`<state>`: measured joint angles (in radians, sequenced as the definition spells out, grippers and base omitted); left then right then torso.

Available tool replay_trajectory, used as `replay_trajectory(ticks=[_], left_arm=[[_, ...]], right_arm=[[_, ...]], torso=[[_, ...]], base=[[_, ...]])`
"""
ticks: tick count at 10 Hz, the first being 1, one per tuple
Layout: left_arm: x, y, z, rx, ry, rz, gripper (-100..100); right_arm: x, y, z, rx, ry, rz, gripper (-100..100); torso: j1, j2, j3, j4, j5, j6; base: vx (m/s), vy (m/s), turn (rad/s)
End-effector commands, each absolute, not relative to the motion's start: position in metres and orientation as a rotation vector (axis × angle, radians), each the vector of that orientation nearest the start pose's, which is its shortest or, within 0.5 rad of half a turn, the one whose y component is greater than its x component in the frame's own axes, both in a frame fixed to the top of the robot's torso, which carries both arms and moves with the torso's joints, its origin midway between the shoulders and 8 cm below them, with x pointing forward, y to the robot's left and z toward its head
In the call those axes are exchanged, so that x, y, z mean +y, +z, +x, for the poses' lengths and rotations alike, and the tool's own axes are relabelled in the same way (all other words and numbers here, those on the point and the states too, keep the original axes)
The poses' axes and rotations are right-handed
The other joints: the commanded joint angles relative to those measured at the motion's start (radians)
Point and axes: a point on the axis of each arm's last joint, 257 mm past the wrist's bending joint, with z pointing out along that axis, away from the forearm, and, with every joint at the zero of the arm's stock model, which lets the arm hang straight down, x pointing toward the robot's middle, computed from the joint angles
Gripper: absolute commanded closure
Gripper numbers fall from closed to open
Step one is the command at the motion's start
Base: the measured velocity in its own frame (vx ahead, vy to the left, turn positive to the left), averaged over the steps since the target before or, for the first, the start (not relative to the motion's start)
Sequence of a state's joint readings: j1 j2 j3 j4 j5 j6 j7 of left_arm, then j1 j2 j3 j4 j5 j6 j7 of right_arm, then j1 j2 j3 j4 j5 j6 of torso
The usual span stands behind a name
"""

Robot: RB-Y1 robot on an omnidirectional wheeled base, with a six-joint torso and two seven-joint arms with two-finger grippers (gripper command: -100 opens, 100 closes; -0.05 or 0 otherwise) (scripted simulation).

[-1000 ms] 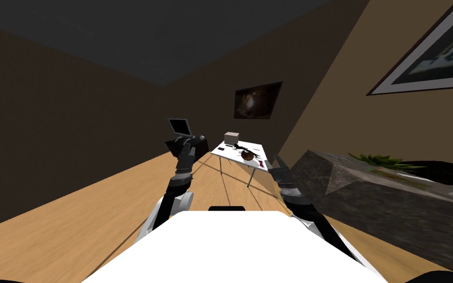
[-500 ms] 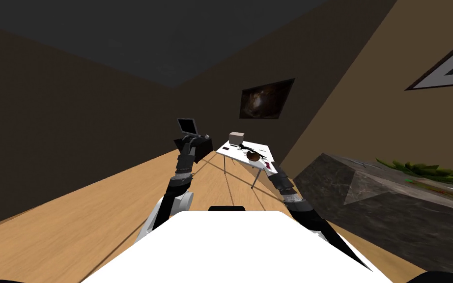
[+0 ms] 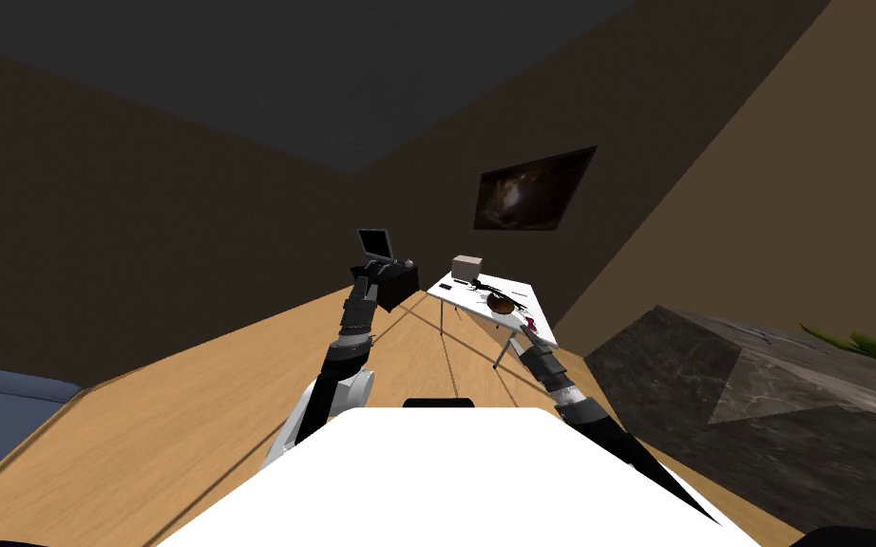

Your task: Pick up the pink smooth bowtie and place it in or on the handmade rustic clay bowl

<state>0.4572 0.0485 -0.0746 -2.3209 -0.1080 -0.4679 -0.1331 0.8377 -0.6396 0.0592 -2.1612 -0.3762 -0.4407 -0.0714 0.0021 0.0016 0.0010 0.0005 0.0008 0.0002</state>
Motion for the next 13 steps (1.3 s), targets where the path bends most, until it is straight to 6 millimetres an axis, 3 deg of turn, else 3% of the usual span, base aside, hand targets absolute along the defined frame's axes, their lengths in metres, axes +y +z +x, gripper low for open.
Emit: replay_trajectory(ticks=[1,2,3,4,5,6,7,8,9,10,11,12,13], left_arm=[[0.231,0.047,0.347,0.705,-1.207,-0.471,0],[0.231,0.047,0.347,0.705,-1.207,-0.471,0],[0.231,0.047,0.347,0.705,-1.207,-0.471,0],[0.231,0.047,0.347,0.705,-1.207,-0.471,0],[0.231,0.047,0.347,0.705,-1.207,-0.471,0],[0.231,0.047,0.347,0.705,-1.207,-0.471,0],[0.231,0.047,0.347,0.705,-1.207,-0.471,0],[0.231,0.047,0.347,0.705,-1.207,-0.471,0],[0.231,0.047,0.347,0.705,-1.207,-0.471,0],[0.231,0.047,0.347,0.705,-1.207,-0.471,0],[0.231,0.047,0.347,0.705,-1.207,-0.471,0],[0.231,0.047,0.347,0.705,-1.207,-0.471,0],[0.231,0.047,0.347,0.705,-1.207,-0.471,0]], right_arm=[[-0.317,-0.192,0.297,1.332,1.32,1.093,-100],[-0.316,-0.192,0.297,1.349,1.318,1.082,-100],[-0.323,-0.219,0.285,1.399,1.295,1.16,-100],[-0.322,-0.219,0.285,1.415,1.293,1.15,-100],[-0.329,-0.245,0.272,1.467,1.264,1.225,-100],[-0.329,-0.245,0.272,1.478,1.263,1.218,-100],[-0.336,-0.27,0.257,1.529,1.231,1.289,-100],[-0.337,-0.271,0.256,1.539,1.226,1.285,-100],[-0.344,-0.293,0.24,1.595,1.19,1.348,-100],[-0.346,-0.295,0.239,1.597,1.184,1.351,-100],[-0.354,-0.316,0.221,1.651,1.143,1.412,-100],[-0.356,-0.318,0.219,1.653,1.136,1.416,-100],[-0.366,-0.339,0.199,1.706,1.084,1.477,-100]], torso=[[0.0,0.0,0.0,0.0,0.0,0.0],[0.001,-0.001,-0.001,0.0,0.0,0.0],[0.0,-0.001,-0.001,0.0,0.0,0.0],[0.0,-0.002,-0.001,0.0,0.0,0.0],[-0.001,-0.001,-0.001,0.0,0.0,0.0],[0.0,-0.002,-0.001,0.0,0.0,0.0],[-0.001,-0.002,-0.001,0.0,0.0,0.0],[-0.001,-0.003,-0.002,-0.001,0.0,-0.001],[-0.002,-0.002,-0.001,-0.001,-0.001,0.0],[-0.003,-0.003,-0.002,-0.001,-0.001,0.0],[-0.004,-0.002,-0.001,-0.001,-0.001,0.0],[-0.004,-0.002,-0.001,-0.001,-0.001,0.0],[-0.005,-0.002,-0.001,-0.001,-0.001,0.0]], base=[[0.011,0.069,0.198],[0.004,0.046,0.122],[0.017,0.058,0.177],[0.014,0.04,0.115],[0.027,0.052,0.19],[0.019,0.031,0.133],[0.031,0.041,0.258],[0.021,0.015,0.152],[0.034,0.012,0.213],[0.026,0.001,0.148],[0.034,-0.005,0.175],[0.028,-0.017,0.156],[0.044,-0.018,0.276]])
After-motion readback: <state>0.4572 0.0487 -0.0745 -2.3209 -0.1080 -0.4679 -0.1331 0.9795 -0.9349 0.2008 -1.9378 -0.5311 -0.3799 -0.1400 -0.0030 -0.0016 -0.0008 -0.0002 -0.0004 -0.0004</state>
